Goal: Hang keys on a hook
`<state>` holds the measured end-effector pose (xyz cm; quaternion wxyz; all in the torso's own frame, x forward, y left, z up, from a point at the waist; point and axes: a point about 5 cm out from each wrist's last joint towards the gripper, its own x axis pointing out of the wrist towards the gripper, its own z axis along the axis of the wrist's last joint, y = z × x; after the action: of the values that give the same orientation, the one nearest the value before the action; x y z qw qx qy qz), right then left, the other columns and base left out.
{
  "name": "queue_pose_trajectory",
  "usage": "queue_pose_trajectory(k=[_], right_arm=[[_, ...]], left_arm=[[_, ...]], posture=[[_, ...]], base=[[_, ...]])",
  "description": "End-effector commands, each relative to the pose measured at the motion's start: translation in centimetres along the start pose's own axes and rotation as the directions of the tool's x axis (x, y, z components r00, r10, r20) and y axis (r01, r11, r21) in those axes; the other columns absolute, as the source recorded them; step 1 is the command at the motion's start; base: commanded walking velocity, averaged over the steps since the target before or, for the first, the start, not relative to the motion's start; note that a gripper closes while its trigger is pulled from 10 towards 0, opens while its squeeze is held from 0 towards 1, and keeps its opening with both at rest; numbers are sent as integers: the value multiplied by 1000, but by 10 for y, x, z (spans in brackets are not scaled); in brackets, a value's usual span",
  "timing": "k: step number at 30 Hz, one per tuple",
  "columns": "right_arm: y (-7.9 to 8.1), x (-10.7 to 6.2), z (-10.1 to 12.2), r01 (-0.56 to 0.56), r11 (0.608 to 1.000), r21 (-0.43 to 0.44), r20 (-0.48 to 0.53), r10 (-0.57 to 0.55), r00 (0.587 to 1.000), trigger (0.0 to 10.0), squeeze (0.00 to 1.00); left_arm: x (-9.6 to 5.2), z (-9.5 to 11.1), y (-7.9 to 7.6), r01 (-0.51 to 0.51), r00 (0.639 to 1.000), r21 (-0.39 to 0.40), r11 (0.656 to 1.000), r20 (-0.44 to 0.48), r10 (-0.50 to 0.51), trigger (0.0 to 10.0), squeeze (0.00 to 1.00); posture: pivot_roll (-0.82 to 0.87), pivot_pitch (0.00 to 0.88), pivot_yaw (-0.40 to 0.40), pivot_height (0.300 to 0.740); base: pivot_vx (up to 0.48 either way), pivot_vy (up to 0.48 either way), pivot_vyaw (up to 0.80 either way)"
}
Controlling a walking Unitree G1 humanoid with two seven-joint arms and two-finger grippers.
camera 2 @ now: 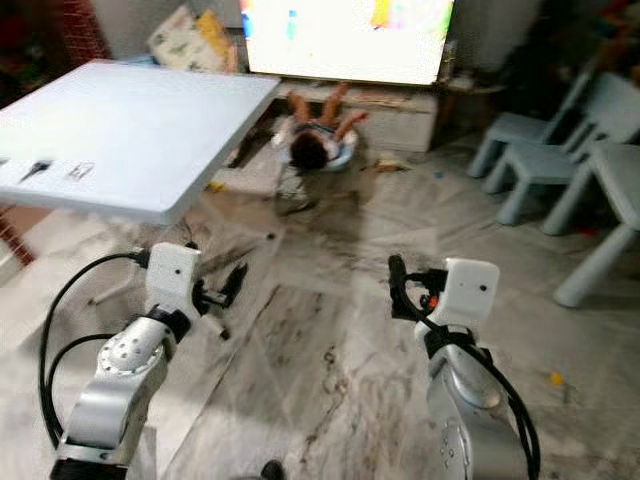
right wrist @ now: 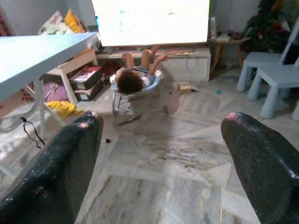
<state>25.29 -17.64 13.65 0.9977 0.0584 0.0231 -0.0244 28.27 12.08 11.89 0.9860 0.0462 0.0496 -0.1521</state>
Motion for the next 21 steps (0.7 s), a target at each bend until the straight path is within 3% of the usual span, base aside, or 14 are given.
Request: queue_pose_trajectory(k=[1,17,21], right_arm=[[4,2,5,-10,1000,4,18,10,1000,10000,0],[9,3,6,-20,1000,17,22,20,1000,10000,0],[10,4,5,-10,998,63,4,10,1000,10000,0]], left_arm=[[0,0,5,-13,1000,9,1000,-16,13,10000,0],[3,-6,11,-45,994,12,999,-101,46,10000,0],[10,1,11,-74,993,-31,997,-94,70,10000,0]], posture=[[73,0,-25,740],[83,10,-27,740],[81,12,-27,740]], base=[[0,0,800],[0,0,791],[0,0,158]])
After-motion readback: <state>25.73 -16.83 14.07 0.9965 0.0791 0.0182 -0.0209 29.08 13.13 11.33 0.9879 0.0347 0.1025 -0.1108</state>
